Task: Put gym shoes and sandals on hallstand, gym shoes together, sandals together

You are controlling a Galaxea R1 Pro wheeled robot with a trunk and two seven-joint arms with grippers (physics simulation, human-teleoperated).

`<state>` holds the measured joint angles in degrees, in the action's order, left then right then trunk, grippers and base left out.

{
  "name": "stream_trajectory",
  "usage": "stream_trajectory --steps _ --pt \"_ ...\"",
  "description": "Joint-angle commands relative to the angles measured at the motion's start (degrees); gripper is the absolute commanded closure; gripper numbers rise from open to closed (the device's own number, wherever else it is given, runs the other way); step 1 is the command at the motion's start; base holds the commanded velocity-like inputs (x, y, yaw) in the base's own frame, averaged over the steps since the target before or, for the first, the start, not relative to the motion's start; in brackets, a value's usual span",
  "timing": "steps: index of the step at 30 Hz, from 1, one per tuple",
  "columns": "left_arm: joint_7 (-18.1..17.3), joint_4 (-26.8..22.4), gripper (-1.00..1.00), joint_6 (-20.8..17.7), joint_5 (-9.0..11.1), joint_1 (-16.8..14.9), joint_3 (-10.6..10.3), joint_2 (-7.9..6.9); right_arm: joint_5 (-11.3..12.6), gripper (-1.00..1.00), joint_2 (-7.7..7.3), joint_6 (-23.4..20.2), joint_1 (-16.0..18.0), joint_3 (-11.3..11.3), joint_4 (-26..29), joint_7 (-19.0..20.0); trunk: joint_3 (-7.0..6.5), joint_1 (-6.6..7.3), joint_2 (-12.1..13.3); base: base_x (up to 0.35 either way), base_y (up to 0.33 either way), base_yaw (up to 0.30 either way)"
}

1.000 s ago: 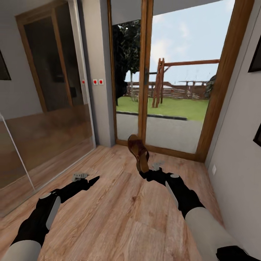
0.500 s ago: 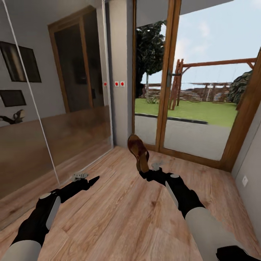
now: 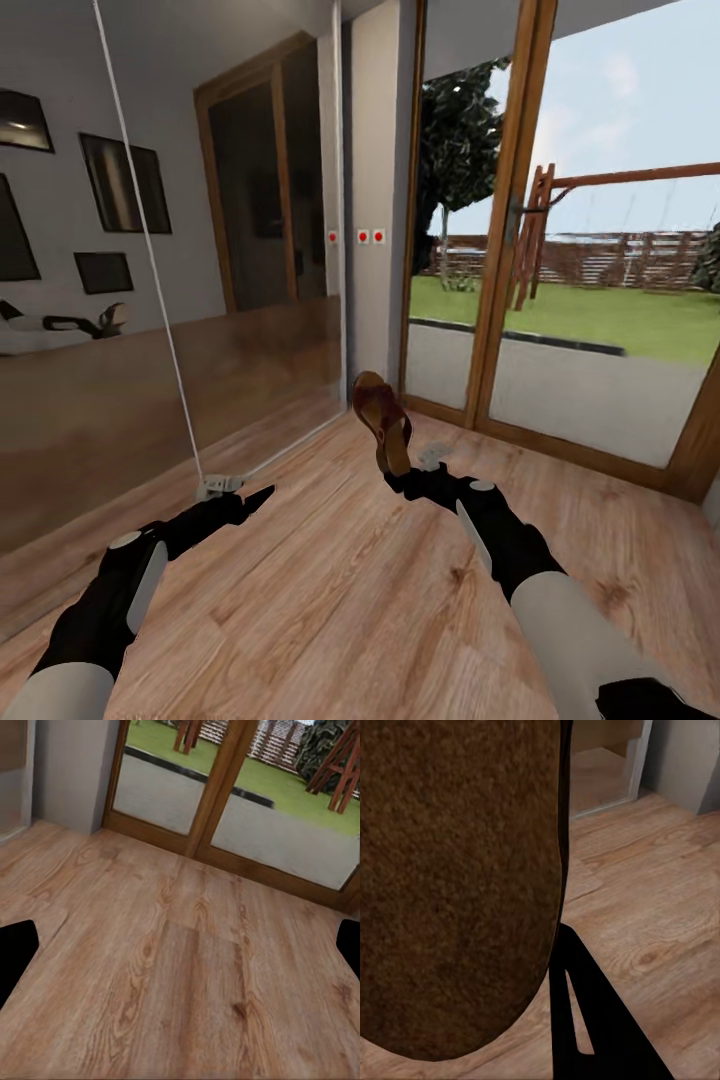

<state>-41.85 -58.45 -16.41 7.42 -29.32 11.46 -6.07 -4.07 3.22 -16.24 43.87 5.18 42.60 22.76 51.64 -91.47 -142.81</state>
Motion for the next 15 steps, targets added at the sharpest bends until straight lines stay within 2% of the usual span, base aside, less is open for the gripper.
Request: stream_trajectory --steps 1,15 --pt "-0.2 0.0 -1.00 -0.6 0.5 0.0 0.0 0.00 -0.3 1.00 0.02 -0.3 0.0 -0.1 0.1 0.3 0.00 0.01 0.0 0.000 0.000 0.244" --pt "-0.1 0.0 -1.00 -0.6 0.5 0.0 0.0 0.00 -0.3 1.00 0.02 -0.3 0.0 -0.1 0.1 0.3 -0.86 0.01 0.0 0.000 0.000 0.234"
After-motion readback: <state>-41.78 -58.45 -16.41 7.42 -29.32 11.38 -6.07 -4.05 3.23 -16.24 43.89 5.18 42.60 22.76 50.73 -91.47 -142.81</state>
